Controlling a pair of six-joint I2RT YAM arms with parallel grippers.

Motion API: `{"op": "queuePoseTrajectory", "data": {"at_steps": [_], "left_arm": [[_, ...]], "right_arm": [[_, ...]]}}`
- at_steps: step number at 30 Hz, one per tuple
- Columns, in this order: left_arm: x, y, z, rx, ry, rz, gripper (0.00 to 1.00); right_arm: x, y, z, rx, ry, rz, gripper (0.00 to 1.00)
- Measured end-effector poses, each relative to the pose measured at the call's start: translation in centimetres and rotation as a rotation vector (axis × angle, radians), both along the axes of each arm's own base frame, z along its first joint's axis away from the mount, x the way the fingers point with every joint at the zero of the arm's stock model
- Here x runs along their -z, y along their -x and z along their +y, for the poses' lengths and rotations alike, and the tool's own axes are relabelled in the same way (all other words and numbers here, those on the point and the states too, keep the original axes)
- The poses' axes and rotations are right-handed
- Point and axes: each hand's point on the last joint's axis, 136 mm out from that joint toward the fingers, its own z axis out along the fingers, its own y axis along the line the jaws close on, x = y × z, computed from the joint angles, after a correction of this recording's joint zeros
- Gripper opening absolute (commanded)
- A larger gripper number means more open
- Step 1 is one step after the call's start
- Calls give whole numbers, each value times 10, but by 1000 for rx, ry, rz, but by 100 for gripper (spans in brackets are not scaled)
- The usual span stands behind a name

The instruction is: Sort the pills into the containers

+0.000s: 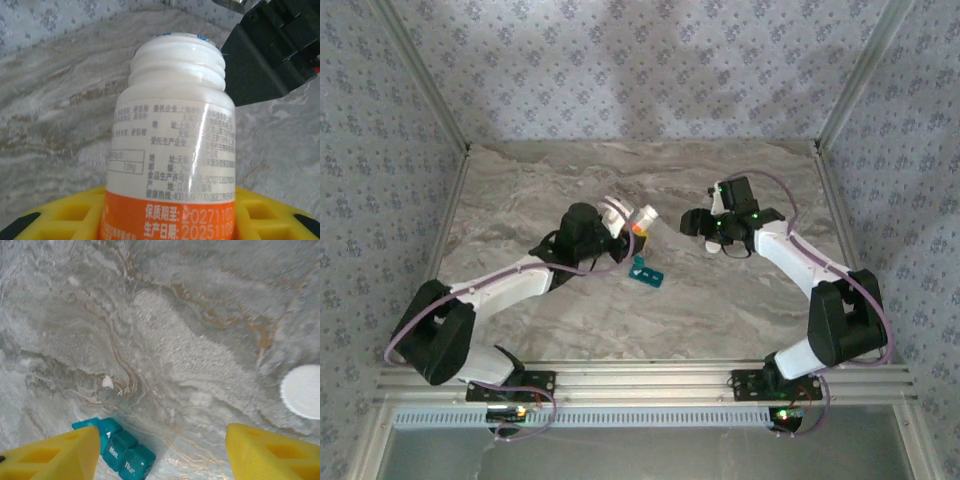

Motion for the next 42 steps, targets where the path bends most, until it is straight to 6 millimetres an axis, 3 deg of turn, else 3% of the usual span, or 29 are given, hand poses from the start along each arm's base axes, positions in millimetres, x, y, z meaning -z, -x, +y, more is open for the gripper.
{"op": "queuePoseTrajectory", "data": {"at_steps": [4, 9, 20, 29, 42], "left_arm": [[-23, -15, -8, 15, 62, -60, 0], [-43, -31, -11, 30, 148, -131, 0], [-81, -46, -13, 75, 343, -186, 0], [-115, -49, -19, 128, 465, -205, 0], [-121, -48, -25, 166, 506, -171, 0]], "right_arm": [[-1, -12, -17, 46, 27, 7, 69], [14, -22, -33, 81, 81, 57, 69], [43, -45, -50, 85, 254, 151, 71], [87, -33, -63, 49, 383, 289, 70], [112, -28, -56, -19, 422, 333, 64]]}}
